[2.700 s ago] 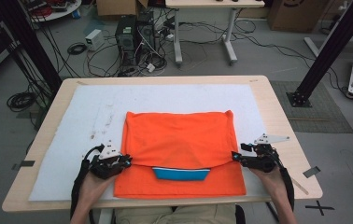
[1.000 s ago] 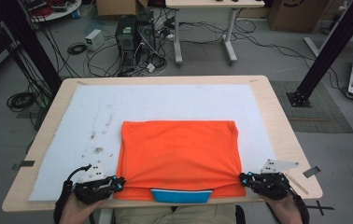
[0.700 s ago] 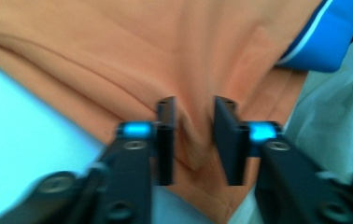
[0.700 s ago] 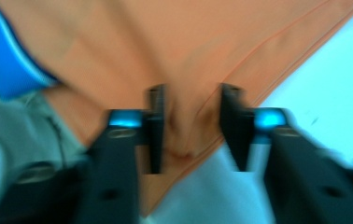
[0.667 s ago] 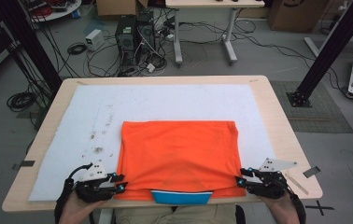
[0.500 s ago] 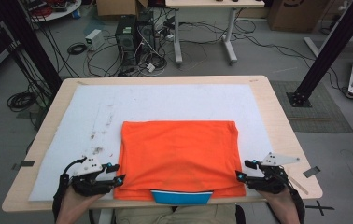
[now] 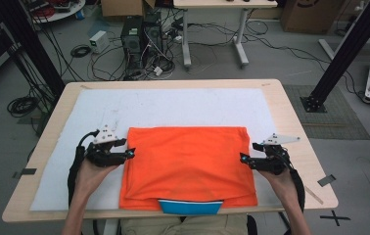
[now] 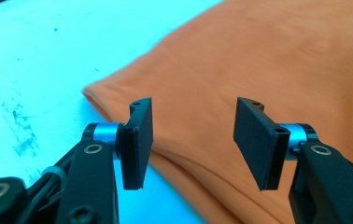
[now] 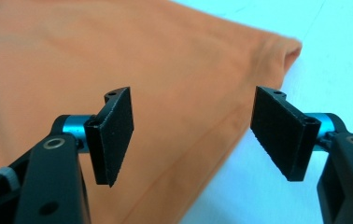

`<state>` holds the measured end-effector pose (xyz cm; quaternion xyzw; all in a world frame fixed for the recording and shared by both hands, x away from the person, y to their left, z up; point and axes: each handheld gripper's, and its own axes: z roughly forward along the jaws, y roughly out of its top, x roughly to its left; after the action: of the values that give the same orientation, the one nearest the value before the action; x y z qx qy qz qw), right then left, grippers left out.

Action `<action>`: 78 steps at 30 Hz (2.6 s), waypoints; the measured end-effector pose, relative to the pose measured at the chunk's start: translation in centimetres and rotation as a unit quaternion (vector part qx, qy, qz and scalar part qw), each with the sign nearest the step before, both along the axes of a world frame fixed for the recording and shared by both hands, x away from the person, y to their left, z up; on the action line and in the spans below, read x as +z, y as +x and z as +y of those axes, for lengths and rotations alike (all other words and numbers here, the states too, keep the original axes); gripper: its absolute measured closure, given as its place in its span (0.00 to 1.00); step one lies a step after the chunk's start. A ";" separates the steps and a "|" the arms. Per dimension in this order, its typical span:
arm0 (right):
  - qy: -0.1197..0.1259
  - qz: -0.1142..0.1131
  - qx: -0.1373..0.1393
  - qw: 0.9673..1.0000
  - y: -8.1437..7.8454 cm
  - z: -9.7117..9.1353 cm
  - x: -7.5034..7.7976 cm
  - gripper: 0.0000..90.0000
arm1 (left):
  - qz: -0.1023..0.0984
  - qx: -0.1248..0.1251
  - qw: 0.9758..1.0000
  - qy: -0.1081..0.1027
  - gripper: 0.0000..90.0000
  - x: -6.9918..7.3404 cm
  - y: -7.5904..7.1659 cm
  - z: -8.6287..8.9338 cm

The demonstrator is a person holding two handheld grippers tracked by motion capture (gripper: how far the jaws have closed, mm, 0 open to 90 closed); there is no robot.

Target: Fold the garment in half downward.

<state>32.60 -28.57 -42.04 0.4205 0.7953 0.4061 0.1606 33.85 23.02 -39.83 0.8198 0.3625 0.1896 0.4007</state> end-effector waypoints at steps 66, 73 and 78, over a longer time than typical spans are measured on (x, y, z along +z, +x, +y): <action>-0.085 0.023 -0.084 0.993 13.6 2.4 -2.1 0.93 | 0.076 0.082 0.994 -0.016 0.94 -4.1 12.9 -0.2; -0.085 0.028 -0.096 0.991 15.3 2.7 -2.2 0.93 | 0.079 0.096 0.992 -0.016 0.94 -4.2 14.0 0.0; -0.091 0.028 -0.104 0.990 16.4 2.8 -2.2 0.93 | 0.080 0.103 0.991 -0.002 0.94 -4.1 15.3 -0.5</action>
<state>49.00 -25.81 -44.24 0.4956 0.7852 0.3013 0.2170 49.14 22.54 -43.89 0.7899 0.4763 0.1627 0.3502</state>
